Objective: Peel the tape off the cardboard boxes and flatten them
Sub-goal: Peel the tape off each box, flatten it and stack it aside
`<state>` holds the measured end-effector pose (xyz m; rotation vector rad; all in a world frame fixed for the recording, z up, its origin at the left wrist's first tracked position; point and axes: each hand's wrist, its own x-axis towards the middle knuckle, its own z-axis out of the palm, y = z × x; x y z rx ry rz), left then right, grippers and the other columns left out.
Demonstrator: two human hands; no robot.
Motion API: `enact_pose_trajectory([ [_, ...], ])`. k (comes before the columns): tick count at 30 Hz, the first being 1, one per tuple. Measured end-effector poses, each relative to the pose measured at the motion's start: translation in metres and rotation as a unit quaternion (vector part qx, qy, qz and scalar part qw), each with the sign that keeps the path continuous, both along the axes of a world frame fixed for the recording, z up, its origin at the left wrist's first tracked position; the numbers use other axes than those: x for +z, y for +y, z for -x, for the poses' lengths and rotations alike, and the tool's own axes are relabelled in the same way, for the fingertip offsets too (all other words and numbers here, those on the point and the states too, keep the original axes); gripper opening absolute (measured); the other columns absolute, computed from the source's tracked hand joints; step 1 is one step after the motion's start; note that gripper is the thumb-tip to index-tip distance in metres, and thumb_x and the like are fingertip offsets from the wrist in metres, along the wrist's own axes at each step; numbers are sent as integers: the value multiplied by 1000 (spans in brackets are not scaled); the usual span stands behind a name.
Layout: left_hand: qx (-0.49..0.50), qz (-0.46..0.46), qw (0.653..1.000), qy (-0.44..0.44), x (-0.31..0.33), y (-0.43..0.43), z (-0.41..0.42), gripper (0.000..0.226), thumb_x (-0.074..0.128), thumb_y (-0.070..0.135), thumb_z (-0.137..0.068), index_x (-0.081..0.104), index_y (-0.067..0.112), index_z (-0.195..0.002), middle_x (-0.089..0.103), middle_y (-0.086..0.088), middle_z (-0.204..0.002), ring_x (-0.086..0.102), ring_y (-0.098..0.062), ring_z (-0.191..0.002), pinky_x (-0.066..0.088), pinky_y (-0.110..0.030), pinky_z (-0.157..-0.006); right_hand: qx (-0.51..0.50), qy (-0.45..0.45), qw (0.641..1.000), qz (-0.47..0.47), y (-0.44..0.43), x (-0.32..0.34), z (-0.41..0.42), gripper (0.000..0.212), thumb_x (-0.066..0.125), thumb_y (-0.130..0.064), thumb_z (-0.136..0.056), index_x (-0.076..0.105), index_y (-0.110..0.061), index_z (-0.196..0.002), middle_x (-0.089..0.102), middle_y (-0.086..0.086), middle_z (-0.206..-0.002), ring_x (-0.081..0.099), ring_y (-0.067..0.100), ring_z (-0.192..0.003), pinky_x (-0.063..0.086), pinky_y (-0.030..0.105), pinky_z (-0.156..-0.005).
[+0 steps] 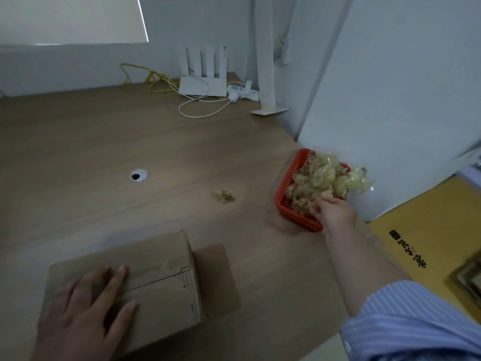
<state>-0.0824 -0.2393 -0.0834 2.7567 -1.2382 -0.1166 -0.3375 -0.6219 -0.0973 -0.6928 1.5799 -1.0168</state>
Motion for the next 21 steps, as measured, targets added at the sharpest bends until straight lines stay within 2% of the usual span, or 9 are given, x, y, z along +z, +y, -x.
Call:
enact_pose_trajectory([
  [3, 2, -4, 1000, -8, -1, 0, 0, 78, 19, 75, -82, 56, 30, -132, 50, -5, -132, 51, -35, -114, 36, -46, -99, 24, 37, 999, 10, -3, -7, 0, 21, 60, 2, -86, 67, -11, -101, 64, 5, -81, 66, 16, -69, 57, 35, -82],
  [5, 1, -5, 1000, -13, -1, -1, 0, 77, 19, 74, -82, 56, 29, -132, 51, -6, -132, 50, -35, -113, 35, -47, -99, 37, 70, 997, 15, -4, -8, 0, 24, 57, -1, -88, 61, -18, -104, 63, 6, -82, 61, 13, -64, 57, 34, -77],
  [9, 2, -3, 1000, -18, 0, -2, 0, 76, 19, 74, -83, 56, 29, -132, 51, -6, -131, 50, -35, -113, 35, -47, -98, 64, 140, 988, 32, -1, -13, 0, 20, 60, -9, -84, 49, -25, -92, 65, 5, -91, 65, 17, -65, 59, 45, -73],
  [11, 4, -6, 1000, -14, -1, -1, 0, 77, 18, 75, -83, 56, 30, -132, 51, -6, -131, 50, -36, -112, 37, -48, -97, 90, 138, 986, 37, 1, -16, -2, 19, 60, -12, -86, 50, -29, -88, 67, 6, -96, 68, 18, -74, 59, 44, -75],
  [13, -1, -10, 1000, -8, -3, 0, -2, 78, 17, 75, -82, 56, 29, -132, 51, -7, -131, 51, -37, -112, 38, -49, -96, 111, 109, 987, 41, 4, -12, -7, 21, 56, -11, -91, 56, -27, -104, 63, 2, -103, 66, 16, -86, 58, 39, -78],
  [15, -3, -5, 1000, -11, -4, 0, -3, 79, 16, 75, -82, 56, 29, -132, 52, -7, -131, 52, -37, -111, 39, -49, -95, 140, 115, 983, 41, 5, -11, -10, 32, 53, -11, -94, 59, -26, -121, 56, -6, -100, 61, 13, -84, 56, 37, -82],
  [18, -1, 4, 1000, -4, -5, 0, -2, 79, 16, 76, -82, 56, 29, -132, 53, -7, -131, 51, -37, -113, 38, -49, -97, 174, 138, 975, 28, 9, -8, -12, 25, 56, -16, -93, 67, -21, -115, 55, -10, -87, 56, 10, -70, 56, 41, -85],
  [21, -6, 11, 1000, 9, -4, 0, -3, 79, 15, 76, -82, 56, 30, -132, 53, -6, -131, 50, -33, -116, 34, -45, -98, 247, 174, 952, 44, 22, -5, -22, 25, 57, -18, -92, 66, -16, -115, 63, -4, -86, 62, 13, -74, 57, 38, -79],
])
